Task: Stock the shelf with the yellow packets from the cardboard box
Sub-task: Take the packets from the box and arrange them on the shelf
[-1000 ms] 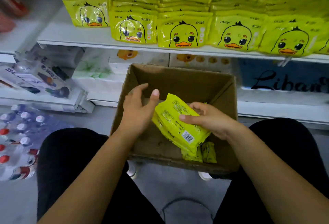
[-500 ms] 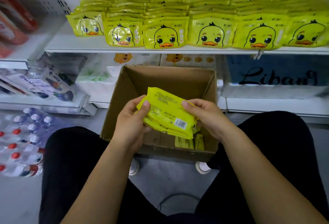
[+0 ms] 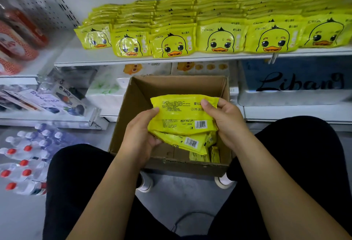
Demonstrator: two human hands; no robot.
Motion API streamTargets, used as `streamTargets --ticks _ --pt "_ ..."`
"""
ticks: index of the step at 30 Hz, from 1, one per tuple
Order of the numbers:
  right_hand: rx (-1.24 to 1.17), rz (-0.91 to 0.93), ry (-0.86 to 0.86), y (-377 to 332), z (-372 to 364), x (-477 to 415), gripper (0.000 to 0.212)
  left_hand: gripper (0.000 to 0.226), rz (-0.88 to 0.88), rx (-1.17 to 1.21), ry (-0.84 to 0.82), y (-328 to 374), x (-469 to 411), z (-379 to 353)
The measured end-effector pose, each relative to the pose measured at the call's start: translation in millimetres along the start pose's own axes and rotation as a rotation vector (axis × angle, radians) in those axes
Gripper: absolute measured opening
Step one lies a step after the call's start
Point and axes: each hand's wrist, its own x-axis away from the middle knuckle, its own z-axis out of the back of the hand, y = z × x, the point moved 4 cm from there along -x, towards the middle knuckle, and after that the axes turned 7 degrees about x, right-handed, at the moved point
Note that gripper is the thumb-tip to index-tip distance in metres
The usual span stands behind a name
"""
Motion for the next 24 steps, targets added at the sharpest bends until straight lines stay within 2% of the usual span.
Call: streamTargets --ticks 4,9,15,16,19,20,24 --pt "0.05 0.016 -0.033 -3 -2 1 0.012 0.048 -0.094 -0.202 0.033 5 2 -5" --pt "0.029 -0.023 0.022 -2 -2 -2 0.021 0.04 -0.202 -0.271 0.031 7 5 -10" --pt "-0.026 -0.079 0.04 -3 -2 -4 0.024 0.043 -0.362 -0.434 0.149 13 3 -3" --pt "-0.033 -0.088 0.051 -5 -3 -5 0.028 0.044 -0.407 -0.447 0.17 15 3 -3" --pt "-0.039 -0.087 0.096 -2 0 -12 0.074 0.046 -0.511 -0.477 0.202 19 5 -3" --pt "-0.042 -0.085 0.118 1 3 -16 0.079 0.045 -0.531 -0.497 0.213 19 5 -3" --pt "-0.037 -0.101 0.173 0 3 -14 0.064 0.044 -0.58 -0.498 0.248 15 1 -2"
